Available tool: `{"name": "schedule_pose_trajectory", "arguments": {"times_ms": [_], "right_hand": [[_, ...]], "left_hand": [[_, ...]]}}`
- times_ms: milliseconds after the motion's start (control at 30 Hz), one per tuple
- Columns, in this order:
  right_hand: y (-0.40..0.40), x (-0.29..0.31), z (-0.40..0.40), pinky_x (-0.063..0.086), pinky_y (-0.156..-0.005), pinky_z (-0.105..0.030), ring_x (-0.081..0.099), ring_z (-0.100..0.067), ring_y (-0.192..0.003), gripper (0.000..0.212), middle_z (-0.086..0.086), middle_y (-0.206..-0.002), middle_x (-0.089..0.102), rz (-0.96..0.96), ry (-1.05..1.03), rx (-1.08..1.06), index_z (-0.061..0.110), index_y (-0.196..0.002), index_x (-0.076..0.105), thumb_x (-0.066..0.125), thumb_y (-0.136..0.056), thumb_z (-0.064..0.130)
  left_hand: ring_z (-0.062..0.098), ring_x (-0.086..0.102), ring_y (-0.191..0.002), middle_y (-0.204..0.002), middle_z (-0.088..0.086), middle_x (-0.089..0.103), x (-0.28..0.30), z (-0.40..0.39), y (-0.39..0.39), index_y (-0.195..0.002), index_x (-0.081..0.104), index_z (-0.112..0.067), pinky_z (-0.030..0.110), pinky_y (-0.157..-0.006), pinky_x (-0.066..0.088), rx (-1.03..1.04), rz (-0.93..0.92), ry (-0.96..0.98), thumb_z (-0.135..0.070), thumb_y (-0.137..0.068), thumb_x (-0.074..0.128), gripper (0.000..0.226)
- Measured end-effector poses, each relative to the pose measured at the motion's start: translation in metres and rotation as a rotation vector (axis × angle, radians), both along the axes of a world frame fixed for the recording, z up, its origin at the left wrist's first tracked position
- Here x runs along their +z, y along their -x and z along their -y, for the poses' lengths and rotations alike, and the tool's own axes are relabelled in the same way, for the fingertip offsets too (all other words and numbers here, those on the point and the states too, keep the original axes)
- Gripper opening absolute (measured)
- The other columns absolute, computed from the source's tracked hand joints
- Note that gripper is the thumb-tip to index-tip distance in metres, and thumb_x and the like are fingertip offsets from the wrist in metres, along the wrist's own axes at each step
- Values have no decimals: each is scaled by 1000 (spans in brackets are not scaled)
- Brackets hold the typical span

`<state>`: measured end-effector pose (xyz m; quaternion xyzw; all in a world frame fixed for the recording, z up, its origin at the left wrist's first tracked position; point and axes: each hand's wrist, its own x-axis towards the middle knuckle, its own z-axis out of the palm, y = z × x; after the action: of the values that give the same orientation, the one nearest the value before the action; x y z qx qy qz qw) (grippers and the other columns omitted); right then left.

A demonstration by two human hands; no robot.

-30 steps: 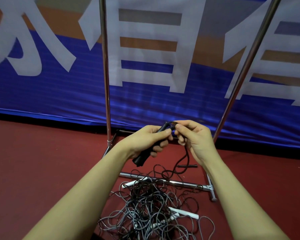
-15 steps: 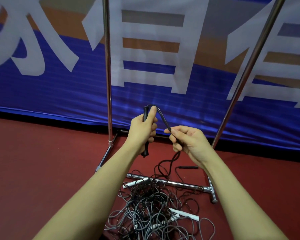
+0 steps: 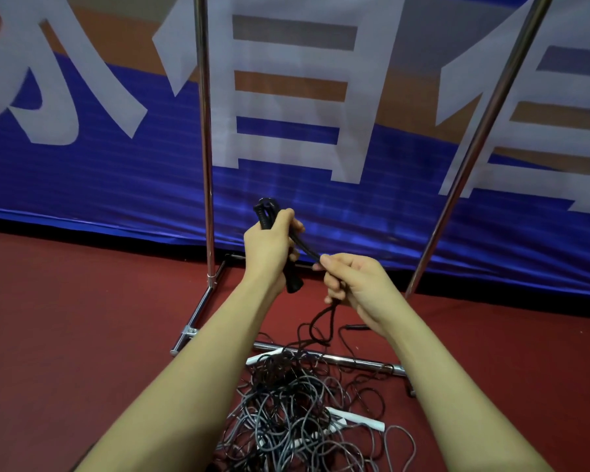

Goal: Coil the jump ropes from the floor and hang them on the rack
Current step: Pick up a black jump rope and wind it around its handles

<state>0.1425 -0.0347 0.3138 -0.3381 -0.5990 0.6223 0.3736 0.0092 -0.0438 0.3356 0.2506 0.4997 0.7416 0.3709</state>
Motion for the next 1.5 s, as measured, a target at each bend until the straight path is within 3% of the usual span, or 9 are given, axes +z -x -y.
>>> {"name": "schedule_pose_trajectory", "arguments": {"times_ms": [133,333,533,667,767,900,1133,1333,1500], "right_hand": [[10,-4,0,33,-46,-23,30,-7,-43,13,2,-52,41,21,21,-86,6,-88,59,57,-94,17],[18,-9,1,39,-49,-24,40,-9,-42,36,4,-46,48,144,-113,-254,10,-58,56,64,-90,25],[19,-11,0,33,-52,-32,37,-10,-46,34,5,-50,44,182,-206,-265,12,-60,53,59,-93,22],[11,-12,-4,28,-59,-37,31,-18,-57,17,6,-53,36,232,-319,-172,11,-81,66,59,-92,23],[10,-9,-3,24,-56,-40,28,-19,-58,29,-2,-59,33,230,-378,-131,4,-92,65,55,-88,31],[12,-10,-2,24,-53,-28,29,-9,-54,23,3,-60,34,315,-483,-101,1,-103,64,49,-98,18],[13,-12,1,38,-62,-37,41,-12,-63,28,-7,-66,49,427,-595,-111,6,-96,64,45,-100,26],[12,-3,2,35,-58,-28,38,-3,-49,23,10,-51,47,298,-411,-163,24,-78,60,49,-97,26],[12,-1,5,35,-56,-18,45,2,-47,20,8,-57,55,336,-429,-169,25,-81,57,47,-99,24]], "left_hand": [[12,52,-53,-48,-6,55,1,-2,-3,-57,50,-12,28,-62,41,11,102,-112,-11,-91,51,34],[10,52,-48,-49,-3,53,0,-7,-5,-60,45,-10,24,-55,47,27,363,-228,-12,-95,46,35],[10,50,-47,-52,-3,52,0,-10,-5,-65,45,-14,23,-55,45,-30,591,-252,-17,-96,46,31],[11,44,-46,-50,-3,46,-1,-9,-5,-63,39,-15,22,-52,42,-91,610,-226,-19,-96,46,34],[10,44,-43,-47,-4,44,0,-6,-6,-61,36,-16,23,-54,40,-99,618,-229,-21,-95,50,37],[10,45,-44,-48,-3,45,-1,1,-5,-61,37,-16,24,-56,41,-130,616,-258,-24,-93,57,39],[9,27,-39,-45,-6,28,-1,3,-5,-58,28,-19,20,-44,31,-200,557,-261,-31,-94,55,47],[9,26,-39,-45,-6,27,2,1,-4,-60,27,-18,20,-44,31,-226,516,-299,-34,-95,52,46],[7,37,-45,-53,-4,41,1,3,0,-65,43,-17,19,-50,39,-261,482,-317,-34,-91,57,34]]}}
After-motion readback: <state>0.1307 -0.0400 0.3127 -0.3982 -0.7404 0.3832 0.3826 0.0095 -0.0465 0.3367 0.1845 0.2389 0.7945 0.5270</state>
